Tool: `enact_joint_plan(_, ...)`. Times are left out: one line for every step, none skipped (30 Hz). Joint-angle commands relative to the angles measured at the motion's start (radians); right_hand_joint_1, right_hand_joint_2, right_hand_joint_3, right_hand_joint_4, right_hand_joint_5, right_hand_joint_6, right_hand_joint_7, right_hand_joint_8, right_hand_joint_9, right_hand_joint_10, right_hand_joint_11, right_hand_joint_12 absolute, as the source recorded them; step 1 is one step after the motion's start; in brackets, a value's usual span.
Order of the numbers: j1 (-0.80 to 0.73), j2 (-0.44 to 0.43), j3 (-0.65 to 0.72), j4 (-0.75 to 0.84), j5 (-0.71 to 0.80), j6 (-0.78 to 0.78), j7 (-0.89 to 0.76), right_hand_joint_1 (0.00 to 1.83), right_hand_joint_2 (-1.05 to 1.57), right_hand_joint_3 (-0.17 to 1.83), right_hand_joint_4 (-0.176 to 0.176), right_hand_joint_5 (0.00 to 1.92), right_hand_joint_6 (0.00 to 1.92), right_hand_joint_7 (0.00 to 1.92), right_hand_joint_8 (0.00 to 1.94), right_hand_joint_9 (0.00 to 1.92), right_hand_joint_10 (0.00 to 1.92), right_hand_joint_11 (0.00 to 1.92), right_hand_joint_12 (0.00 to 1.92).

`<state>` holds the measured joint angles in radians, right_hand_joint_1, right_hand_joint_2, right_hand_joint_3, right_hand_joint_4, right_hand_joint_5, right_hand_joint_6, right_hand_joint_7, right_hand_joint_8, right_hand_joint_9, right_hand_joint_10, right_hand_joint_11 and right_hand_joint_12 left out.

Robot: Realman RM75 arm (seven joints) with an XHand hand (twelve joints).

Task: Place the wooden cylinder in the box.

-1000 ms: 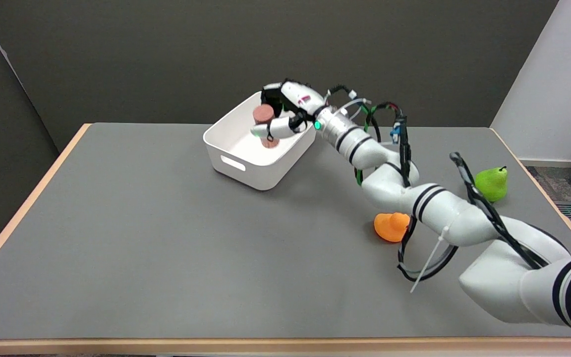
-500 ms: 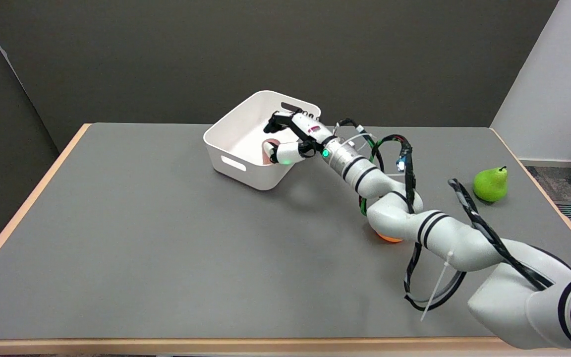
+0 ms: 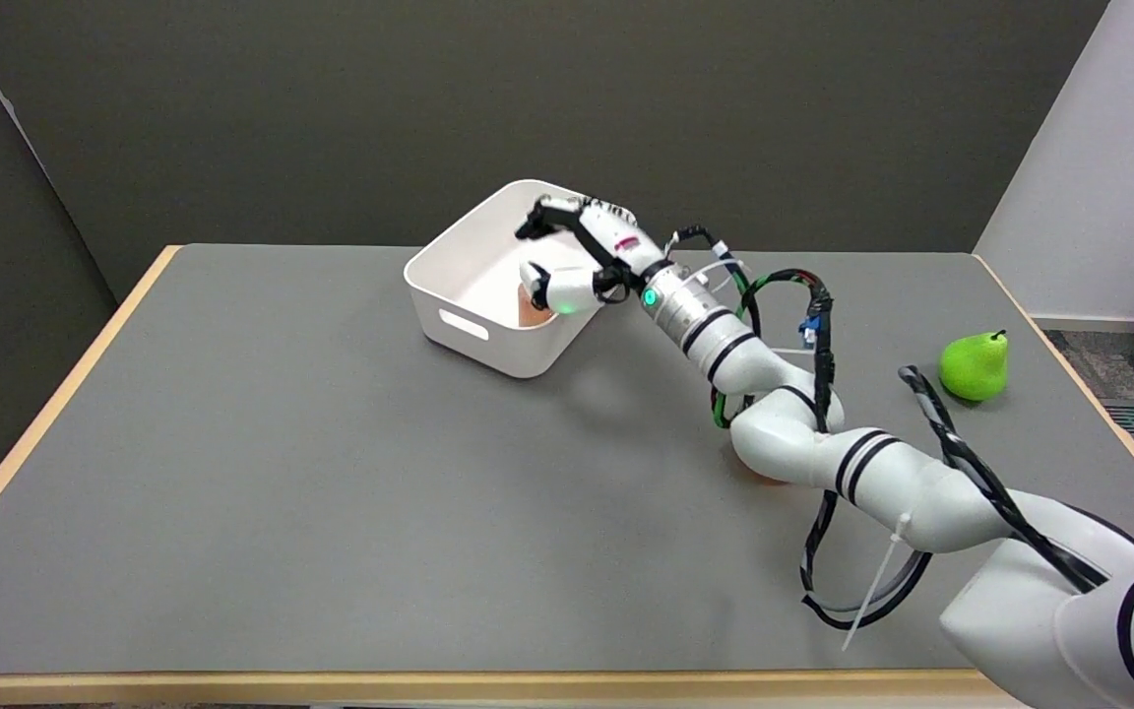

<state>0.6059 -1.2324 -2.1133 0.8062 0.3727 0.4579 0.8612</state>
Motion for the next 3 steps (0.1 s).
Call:
enact_joint_plan(-0.151, 0.11, 0.129, 0.489, 0.025, 0.09, -0.152, 0.68, 0.75, 0.93, -0.018, 0.44, 0.89, 0.49, 0.6, 0.28, 0.82, 0.0, 0.97)
enact_joint_plan(-0.193, 0.112, 0.152, 0.532, 0.029, 0.09, -0.152, 0.68, 0.77, 0.88, -0.017, 0.43, 0.91, 0.5, 0.57, 0.27, 0.85, 0.0, 0.97)
enact_joint_plan(-0.22, 0.112, 0.163, 0.555, 0.034, 0.09, -0.152, 0.66, 0.76, 0.91, -0.02, 0.44, 0.9, 0.49, 0.59, 0.28, 0.84, 0.0, 0.99)
